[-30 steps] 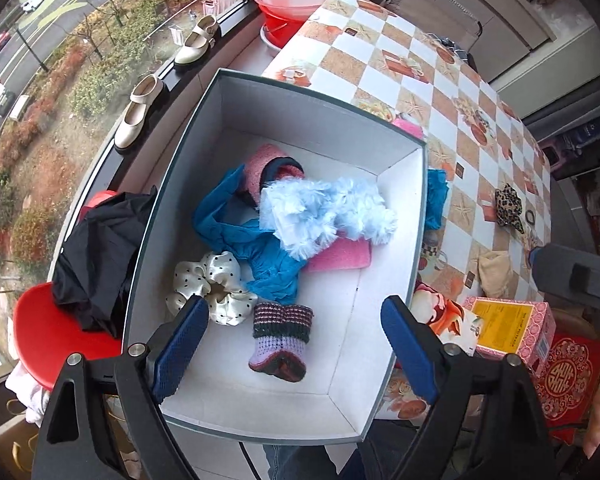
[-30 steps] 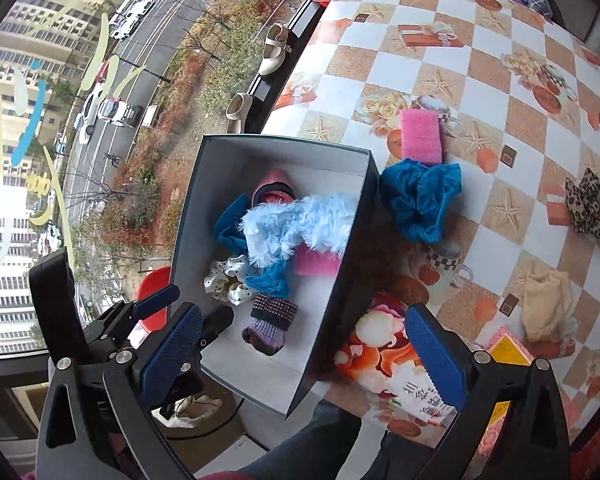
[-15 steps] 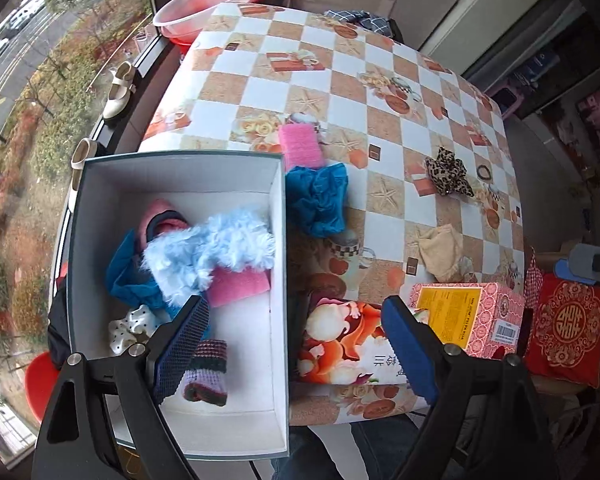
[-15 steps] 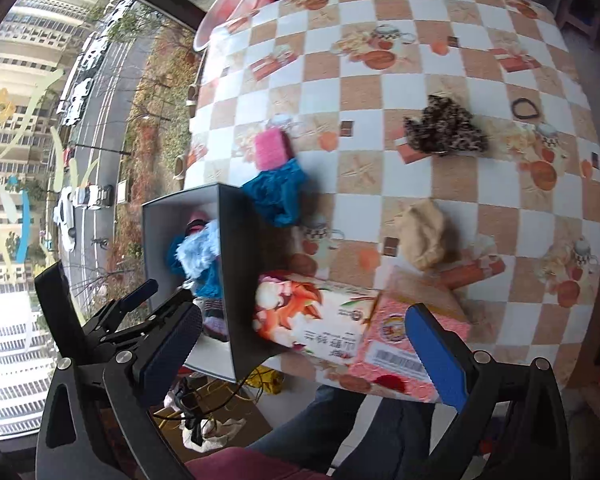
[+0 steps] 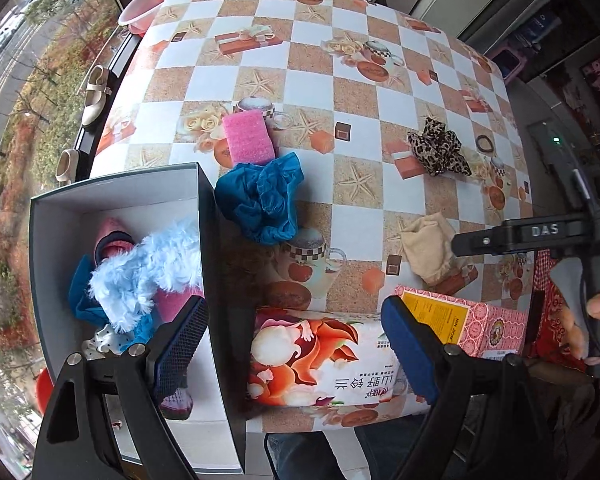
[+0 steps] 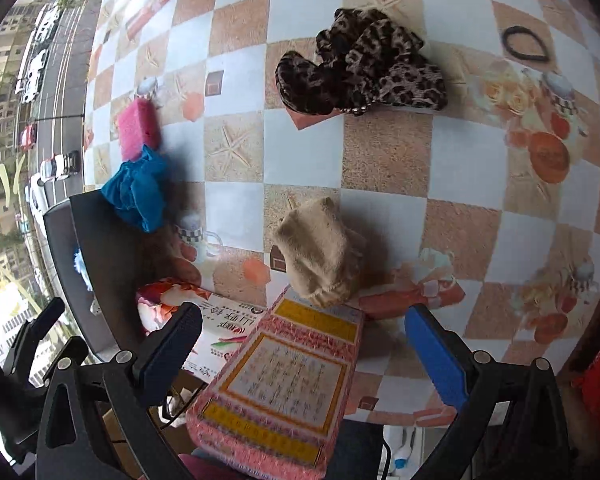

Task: Organize soft objects
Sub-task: 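Move both open tools over the leopard scrunchie and beige knit sock, then grasp the leopard scrunchie with the left tool while the right tool grasps the beige sock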

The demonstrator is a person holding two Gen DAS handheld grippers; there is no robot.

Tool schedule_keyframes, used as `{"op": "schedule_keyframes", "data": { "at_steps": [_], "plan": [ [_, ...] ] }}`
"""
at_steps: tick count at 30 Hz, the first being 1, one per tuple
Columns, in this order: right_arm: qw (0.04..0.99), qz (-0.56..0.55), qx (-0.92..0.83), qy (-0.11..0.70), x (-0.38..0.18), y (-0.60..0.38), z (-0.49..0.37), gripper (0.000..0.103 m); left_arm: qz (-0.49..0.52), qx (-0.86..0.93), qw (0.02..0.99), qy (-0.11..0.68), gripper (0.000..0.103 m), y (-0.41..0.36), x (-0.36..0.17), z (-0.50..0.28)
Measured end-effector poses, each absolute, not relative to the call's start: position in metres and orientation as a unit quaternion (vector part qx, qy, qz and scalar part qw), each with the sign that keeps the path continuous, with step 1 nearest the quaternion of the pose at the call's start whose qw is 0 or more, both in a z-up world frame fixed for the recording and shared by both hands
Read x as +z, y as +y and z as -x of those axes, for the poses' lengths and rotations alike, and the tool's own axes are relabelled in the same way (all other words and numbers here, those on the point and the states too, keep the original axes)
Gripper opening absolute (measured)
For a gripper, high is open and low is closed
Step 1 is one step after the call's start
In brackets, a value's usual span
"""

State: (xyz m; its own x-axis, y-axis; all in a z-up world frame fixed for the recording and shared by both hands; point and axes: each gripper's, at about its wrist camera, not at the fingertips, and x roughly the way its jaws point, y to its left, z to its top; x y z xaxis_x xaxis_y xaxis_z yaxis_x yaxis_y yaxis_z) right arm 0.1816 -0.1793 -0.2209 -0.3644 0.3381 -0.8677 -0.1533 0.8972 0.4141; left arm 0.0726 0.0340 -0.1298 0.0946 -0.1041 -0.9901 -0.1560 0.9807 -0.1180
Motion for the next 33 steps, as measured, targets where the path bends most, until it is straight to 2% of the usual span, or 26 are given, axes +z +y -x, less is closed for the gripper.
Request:
{"op": "schedule_keyframes", "data": {
  "at_steps": [6,10,16,21,27,33],
  "plan": [
    [0.512,-0.007,0.260,0.819,-0.276,-0.147,-0.190,0.102,0.087,0.029,0.726,0.682,0.090,0.024,-0.136,-0.102],
    [0.555,0.056,0.206,0.804,-0.288,-0.165,-0.187,0.102,0.061,0.007,0.724,0.687,0.090,0.000,-0.142,-0.130],
    [0.590,-0.012,0.103,0.801,-0.298,-0.273,-0.193,0.102,0.022,-0.056,0.723,0.689,0.090,-0.054,-0.160,-0.181],
    [0.612,-0.124,0.080,0.777,-0.289,-0.346,-0.184,0.102,-0.019,-0.088,0.729,0.679,0.090,-0.103,-0.182,-0.221],
    [0.636,-0.161,0.115,0.746,-0.271,-0.346,-0.166,0.102,-0.055,-0.098,0.734,0.670,0.090,-0.143,-0.212,-0.248],
    [0.649,-0.104,0.134,0.742,-0.283,-0.295,-0.156,0.102,-0.065,-0.087,0.721,0.685,0.090,-0.159,-0.250,-0.266]
  ]
}}
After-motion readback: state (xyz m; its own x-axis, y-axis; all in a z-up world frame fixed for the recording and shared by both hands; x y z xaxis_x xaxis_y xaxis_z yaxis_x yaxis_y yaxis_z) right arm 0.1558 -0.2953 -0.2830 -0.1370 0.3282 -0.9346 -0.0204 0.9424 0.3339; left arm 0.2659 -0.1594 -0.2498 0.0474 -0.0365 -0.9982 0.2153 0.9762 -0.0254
